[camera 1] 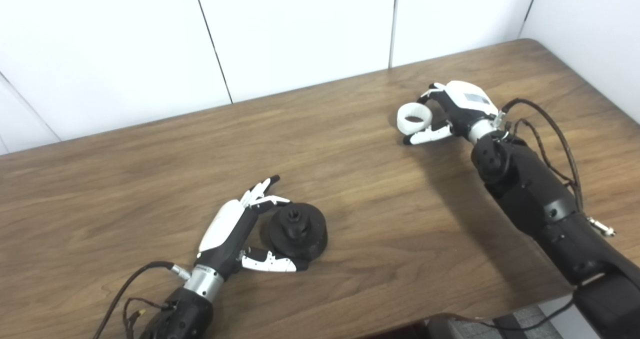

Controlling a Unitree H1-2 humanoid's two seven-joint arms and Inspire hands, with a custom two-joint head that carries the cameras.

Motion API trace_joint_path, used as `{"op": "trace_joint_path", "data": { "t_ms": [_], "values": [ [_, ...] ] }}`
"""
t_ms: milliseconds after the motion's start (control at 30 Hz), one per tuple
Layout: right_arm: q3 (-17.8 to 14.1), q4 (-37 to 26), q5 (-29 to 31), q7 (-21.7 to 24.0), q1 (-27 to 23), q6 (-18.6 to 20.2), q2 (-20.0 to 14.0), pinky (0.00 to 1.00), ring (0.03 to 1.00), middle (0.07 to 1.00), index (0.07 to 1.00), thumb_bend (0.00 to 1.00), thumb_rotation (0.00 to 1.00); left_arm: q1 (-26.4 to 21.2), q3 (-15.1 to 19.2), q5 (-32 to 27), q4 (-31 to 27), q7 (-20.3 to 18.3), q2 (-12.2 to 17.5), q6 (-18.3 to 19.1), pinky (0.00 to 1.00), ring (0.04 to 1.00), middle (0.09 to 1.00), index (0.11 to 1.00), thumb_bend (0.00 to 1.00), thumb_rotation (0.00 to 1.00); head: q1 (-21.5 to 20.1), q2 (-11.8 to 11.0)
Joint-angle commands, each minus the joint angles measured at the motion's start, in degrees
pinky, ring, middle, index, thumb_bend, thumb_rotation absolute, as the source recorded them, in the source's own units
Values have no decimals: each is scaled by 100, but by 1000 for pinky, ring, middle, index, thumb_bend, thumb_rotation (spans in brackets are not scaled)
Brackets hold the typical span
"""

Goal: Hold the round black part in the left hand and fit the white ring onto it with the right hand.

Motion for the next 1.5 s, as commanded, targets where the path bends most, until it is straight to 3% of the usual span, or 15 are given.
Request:
{"op": "trace_joint_path", "data": {
  "t_ms": [0, 267, 867, 1000, 1067, 1133, 1467],
  "values": [
    [-61, -83, 8, -198, -268, -114, 39, 732, 857, 923, 709, 828, 380, -85, 4, -14, -14, -21, 27, 14, 1000, 1000, 1000, 632, 960, 376, -5, -5],
    [-202, -36, 61, -632, -205, -339, 106, 716, 838, 886, 637, 734, 240, -62, 10, -22, -64, -45, 48, 30, 1000, 1000, 1000, 634, 957, 381, -15, 19],
    [-394, -64, 220, -1128, -114, -679, 142, 711, 816, 837, 589, 723, 210, -46, 6, -38, -86, -46, 19, 59, 1000, 1000, 1000, 632, 959, 372, -20, 49],
    [-464, -337, 254, -1158, -96, -736, 121, 712, 809, 829, 581, 728, 203, -48, 15, -48, -78, -26, 14, 38, 1000, 1000, 1000, 631, 956, 362, -25, 62],
    [-506, -476, 297, -1140, -88, -771, 114, 730, 822, 834, 515, 573, 164, -53, 20, -44, -68, -14, 12, 35, 1000, 1000, 1000, 631, 955, 356, -40, 55],
    [-541, -692, 292, -1093, -80, -744, 104, 746, 827, 837, 497, 529, 152, -65, 27, -63, -30, 4, 13, -8, 1000, 1000, 1000, 630, 954, 357, -41, 55],
    [-618, -1487, 218, -818, -96, -670, 64, 750, 822, 838, 492, 518, 154, -115, 16, -16, -28, -17, -3, 54, 1000, 1000, 1000, 633, 963, 376, 141, 99]
  ]
}}
